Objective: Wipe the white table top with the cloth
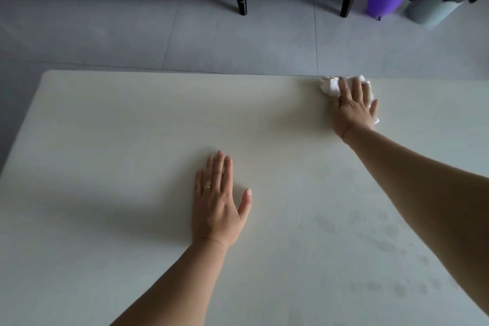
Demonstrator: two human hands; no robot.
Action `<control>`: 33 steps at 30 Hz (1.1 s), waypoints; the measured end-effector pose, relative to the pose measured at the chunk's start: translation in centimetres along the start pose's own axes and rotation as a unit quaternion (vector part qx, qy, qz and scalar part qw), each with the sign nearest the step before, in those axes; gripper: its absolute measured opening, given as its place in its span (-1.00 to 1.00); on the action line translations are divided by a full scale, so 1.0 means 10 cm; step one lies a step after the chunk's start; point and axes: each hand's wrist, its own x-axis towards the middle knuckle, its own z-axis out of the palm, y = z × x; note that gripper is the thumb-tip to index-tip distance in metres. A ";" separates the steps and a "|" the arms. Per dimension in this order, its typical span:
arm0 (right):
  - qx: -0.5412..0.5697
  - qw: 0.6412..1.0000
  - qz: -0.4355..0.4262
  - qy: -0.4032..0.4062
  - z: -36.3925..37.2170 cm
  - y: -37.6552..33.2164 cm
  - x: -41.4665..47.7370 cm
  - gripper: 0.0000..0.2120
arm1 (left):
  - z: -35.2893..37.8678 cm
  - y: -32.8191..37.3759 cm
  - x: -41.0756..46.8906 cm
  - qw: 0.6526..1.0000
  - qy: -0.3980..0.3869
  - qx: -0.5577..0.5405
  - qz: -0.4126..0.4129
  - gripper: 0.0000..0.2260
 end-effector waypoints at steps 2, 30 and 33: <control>0.011 0.999 0.030 -0.007 0.07 -0.27 -0.02 -0.51 | 0.00 0.01 0.00 1.000 0.001 0.001 0.001 -0.37; -0.023 0.965 -0.261 -0.022 0.33 0.04 -1.34 -0.43 | -0.04 0.01 -0.01 1.000 0.008 -0.025 0.001 -0.38; 0.005 0.996 -0.078 0.037 0.22 0.26 -1.29 -0.42 | -0.02 0.01 -0.01 1.000 0.015 -0.022 0.002 -0.39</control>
